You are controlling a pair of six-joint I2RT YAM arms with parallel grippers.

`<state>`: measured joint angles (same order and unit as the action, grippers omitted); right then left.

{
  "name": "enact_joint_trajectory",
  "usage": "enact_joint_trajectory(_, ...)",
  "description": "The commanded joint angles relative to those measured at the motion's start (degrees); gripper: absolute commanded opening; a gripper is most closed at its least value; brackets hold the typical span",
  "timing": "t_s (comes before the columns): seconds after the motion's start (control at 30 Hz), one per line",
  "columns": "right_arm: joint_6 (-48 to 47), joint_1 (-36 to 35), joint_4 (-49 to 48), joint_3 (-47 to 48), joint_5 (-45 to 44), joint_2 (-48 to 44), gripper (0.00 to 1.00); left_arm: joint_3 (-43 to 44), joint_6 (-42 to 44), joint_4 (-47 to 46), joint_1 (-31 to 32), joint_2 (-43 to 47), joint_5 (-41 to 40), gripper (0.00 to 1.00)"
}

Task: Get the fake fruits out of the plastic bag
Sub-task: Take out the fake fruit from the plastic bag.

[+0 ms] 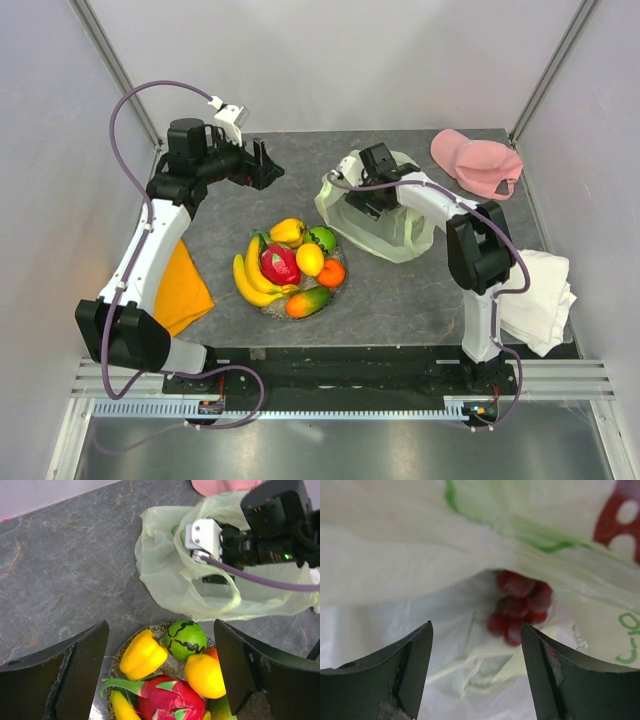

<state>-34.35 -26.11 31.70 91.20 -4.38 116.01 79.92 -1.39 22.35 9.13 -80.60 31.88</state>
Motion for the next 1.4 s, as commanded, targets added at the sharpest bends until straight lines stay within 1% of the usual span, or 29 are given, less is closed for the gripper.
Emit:
enact_joint_trajectory(0.0, -0.98, 1.14, -5.68, 7.41, -2.38, 3.69, 0.78, 1.12, 5.08, 1.73, 0.28, 2.81, -0.76, 0.93)
enact_joint_trajectory(0.13, -3.09, 1.67, -6.57, 11.71, -3.88, 8.17, 0.78, 1.12, 5.96, 2.17, 0.28, 2.38, -1.03, 0.93)
enact_joint_trajectory(0.27, -5.2, 1.76, -6.57, 13.65, -5.55, 11.61, 0.77, 1.2, 6.05, 2.35, 0.28, 2.02, -0.94, 0.93)
enact_joint_trajectory(0.33, -6.25, 1.85, -6.57, 14.18, -6.07, 13.28, 0.71, 1.38, 6.31, 2.26, 0.28, 1.94, -1.03, 0.93)
enact_joint_trajectory(0.37, -6.69, 1.94, -6.91, 14.18, -6.34, 13.72, 0.64, 1.38, 6.4, 2.26, 0.28, 1.94, -1.2, 0.93)
enact_joint_trajectory(0.43, -7.66, 2.03, -8.05, 13.66, -7.74, 14.51, 0.58, 1.55, 6.49, 2.26, 0.28, 1.85, -1.2, 0.93)
enact_joint_trajectory(0.47, -7.92, 2.2, -8.67, 13.57, -7.75, 14.6, 0.53, 1.64, 6.49, 2.35, 0.28, 1.85, -1.2, 0.93)
enact_joint_trajectory(0.53, -7.75, 2.46, -8.68, 12.96, -6.7, 13.29, 0.43, 2.08, 6.31, 2.26, 0.28, 1.59, -1.12, 0.93)
enact_joint_trajectory(0.57, -7.66, 2.55, -8.68, 12.34, -6.17, 12.06, 0.36, 2.17, 6.14, 2.26, 0.28, 1.67, -1.03, 0.93)
enact_joint_trajectory(0.63, -7.4, 2.47, -8.68, 9.54, -4.5, 7.06, 0.33, 2.26, 5.78, 1.91, 0.28, 1.67, -0.77, 0.93)
enact_joint_trajectory(0.7, -6.35, 2.55, -5.97, 8.39, -0.82, 1.19, 0.3, 2.17, 5.0, 1.56, 0.28, 1.93, -0.33, 0.93)
enact_joint_trajectory(0.73, -5.65, 2.47, -2.04, 8.3, 0.33, -0.59, 0.29, 2.0, 4.64, 1.04, 0.28, 1.94, -0.15, 0.93)
enact_joint_trajectory(0.77, -4.6, 2.47, 0.61, 8.64, 4.08, -2.17, 0.29, 1.91, 4.47, 0.68, 0.28, 1.94, 0.2, 0.93)
enact_joint_trajectory(0.83, -2.58, 2.55, 7.11, 8.82, 6.47, -6.74, 0.27, 1.91, 3.24, -0.46, 0.28, 1.76, 0.46, 0.93)
enact_joint_trajectory(0.87, -1.61, 2.73, 9.15, 8.39, 10.15, -8.24, 0.26, 1.99, 2.97, -0.72, 0.28, 1.76, 0.64, 0.93)
enact_joint_trajectory(0.93, 0.94, 2.82, 13.54, 5.06, 12.19, -12.46, 0.24, 2.52, 2.27, -1.51, 0.28, 1.5, 0.82, 0.93)
enact_joint_trajectory(1.0, 2.61, 2.9, 15.75, 0.15, 16.39, -16.05, 0.22, 3.48, 1.92, -1.69, 0.28, 0.97, 1.08, 0.93)
enact_joint_trajectory(1.03, 4.01, 2.9, 16.45, -1.62, 16.51, -17.2, 0.19, 3.84, 1.92, -1.78, 0.28, 0.79, 1.25, 0.93)
enact_joint_trajectory(1.07, 5.42, 3.51, 16.37, -3.03, 17.21, -19.3, 0.19, 4.19, 1.92, -1.78, 0.28, 0.27, 1.43, 0.93)
enact_joint_trajectory(1.1, 7.61, 3.96, 16.72, -4.26, 21.3, -20.02, 0.19, 4.89, 1.92, -1.87, 0.28, 0.09, 1.52, 0.93)
enact_joint_trajectory(1.13, 8.41, 5.18, 18.12, -4.27, 23.61, -20.73, 0.19, 5.16, 1.92, -1.87, 0.28, -0.08, 1.87, 0.93)
enact_joint_trajectory(1.17, 8.86, 5.63, 18.83, -4.01, 26.41, -22.12, 0.19, 5.51, 0.09, -1.87, 0.28, -0.52, 2.05, 0.93)
enact_joint_trajectory(1.2, 9.03, 5.98, 19.53, -2.71, 30.53, -22.75, 0.2, 5.94, -0.1, -1.87, 0.28, -0.7, 2.13, 0.93)
enact_joint_trajectory(1.23, 7.9, 6.33, 21.62, -1.74, 33.18, -23.36, 0.22, 6.12, -0.37, -1.96, 0.28, -0.7, 2.4, 0.93)
enact_joint_trajectory(1.37, 4.56, 6.33, 29.8, 4.85, 40.67, -24.16, 0.22, 6.39, -1.33, -2.22, 0.28, -0.79, 2.84, 0.93)
